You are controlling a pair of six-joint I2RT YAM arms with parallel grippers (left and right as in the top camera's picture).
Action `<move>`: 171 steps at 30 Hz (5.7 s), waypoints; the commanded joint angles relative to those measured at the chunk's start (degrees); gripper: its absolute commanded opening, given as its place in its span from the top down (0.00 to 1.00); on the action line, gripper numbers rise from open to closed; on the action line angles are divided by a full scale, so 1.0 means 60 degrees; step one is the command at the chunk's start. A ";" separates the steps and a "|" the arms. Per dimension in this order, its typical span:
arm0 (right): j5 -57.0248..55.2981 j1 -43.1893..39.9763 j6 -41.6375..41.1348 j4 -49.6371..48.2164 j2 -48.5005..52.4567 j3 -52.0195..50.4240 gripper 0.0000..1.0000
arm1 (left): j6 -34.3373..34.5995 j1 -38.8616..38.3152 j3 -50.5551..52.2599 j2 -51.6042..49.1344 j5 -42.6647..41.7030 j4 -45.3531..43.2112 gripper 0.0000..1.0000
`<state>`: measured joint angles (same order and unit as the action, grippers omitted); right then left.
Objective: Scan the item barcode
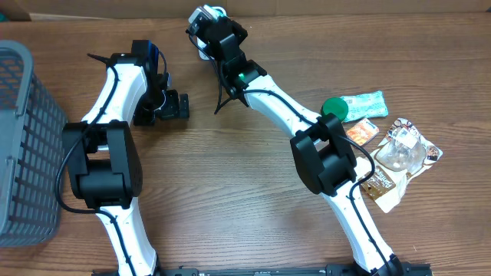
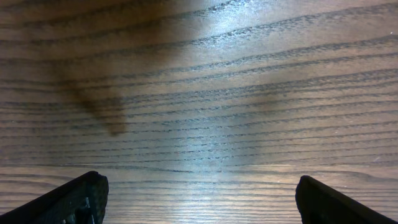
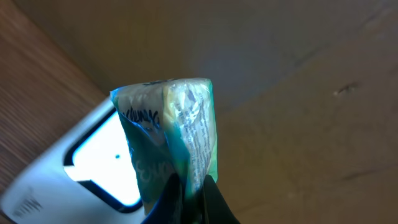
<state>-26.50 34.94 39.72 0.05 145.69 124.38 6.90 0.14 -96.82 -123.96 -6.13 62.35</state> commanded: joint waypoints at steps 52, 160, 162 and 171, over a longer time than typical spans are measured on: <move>0.3446 -0.6025 -1.1857 1.0539 -0.8677 -0.6630 0.49 | -0.0084 0.0033 -0.0193 0.0375 0.0058 -0.0007 0.01; 0.4594 -0.5781 -1.0364 0.0776 -2.4254 -2.0655 0.00 | -0.0084 0.0033 -0.0193 0.0375 0.0058 -0.0011 0.00; 0.4594 -0.5781 -1.0364 0.0780 -2.4254 -2.0655 0.00 | -0.0084 0.0033 -0.0193 0.0375 0.0058 -0.0015 0.00; 0.4594 -0.5781 -1.0364 0.0780 -2.4254 -2.0655 0.00 | -0.0084 -0.0412 -0.0193 0.1086 0.0073 -0.0007 0.00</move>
<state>1.06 0.40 -22.48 5.10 0.73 1.06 6.90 -0.08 -96.86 -123.33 -5.91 62.24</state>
